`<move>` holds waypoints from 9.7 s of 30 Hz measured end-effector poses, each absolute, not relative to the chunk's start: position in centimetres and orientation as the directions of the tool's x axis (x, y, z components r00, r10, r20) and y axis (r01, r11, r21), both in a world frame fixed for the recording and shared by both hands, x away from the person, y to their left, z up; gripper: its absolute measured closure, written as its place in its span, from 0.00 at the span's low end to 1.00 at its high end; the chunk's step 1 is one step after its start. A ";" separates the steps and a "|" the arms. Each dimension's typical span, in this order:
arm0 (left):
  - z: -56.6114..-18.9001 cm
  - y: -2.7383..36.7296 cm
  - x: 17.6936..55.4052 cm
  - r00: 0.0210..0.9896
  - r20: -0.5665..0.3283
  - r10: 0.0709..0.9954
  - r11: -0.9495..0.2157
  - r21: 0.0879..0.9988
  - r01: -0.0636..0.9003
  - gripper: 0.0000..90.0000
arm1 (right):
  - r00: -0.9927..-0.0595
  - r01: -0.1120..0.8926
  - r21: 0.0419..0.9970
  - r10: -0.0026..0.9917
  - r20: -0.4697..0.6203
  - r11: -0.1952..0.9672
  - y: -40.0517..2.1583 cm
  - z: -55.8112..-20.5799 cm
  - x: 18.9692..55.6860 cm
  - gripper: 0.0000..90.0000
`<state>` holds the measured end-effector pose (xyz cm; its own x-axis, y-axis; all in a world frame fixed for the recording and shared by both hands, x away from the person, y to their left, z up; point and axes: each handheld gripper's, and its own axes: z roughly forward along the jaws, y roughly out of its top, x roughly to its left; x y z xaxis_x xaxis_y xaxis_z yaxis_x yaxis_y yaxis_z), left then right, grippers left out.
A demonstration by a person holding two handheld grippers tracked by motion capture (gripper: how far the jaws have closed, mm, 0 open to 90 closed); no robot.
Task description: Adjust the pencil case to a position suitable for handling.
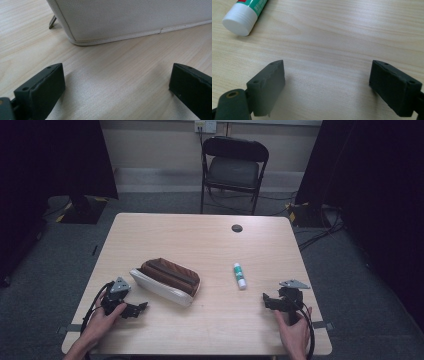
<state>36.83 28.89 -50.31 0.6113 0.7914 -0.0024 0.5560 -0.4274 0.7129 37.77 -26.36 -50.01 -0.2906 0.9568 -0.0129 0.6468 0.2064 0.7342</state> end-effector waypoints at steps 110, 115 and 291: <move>-42.7 25.4 40.8 0.423 -0.197 0.885 -0.057 0.854 0.517 0.37 | -0.388 0.612 0.742 0.921 -0.019 0.273 -26.0 -50.0 37.0 0.19; -43.0 25.4 40.8 0.440 -0.192 0.877 -0.067 0.858 0.509 0.44 | -0.388 0.612 0.742 0.921 -0.019 0.273 -26.0 -50.0 37.0 0.19; -42.8 21.1 37.2 0.808 -0.133 0.574 -0.398 0.817 0.417 0.48 | -0.417 0.603 0.745 0.909 -0.012 0.286 -25.3 -49.9 36.7 0.23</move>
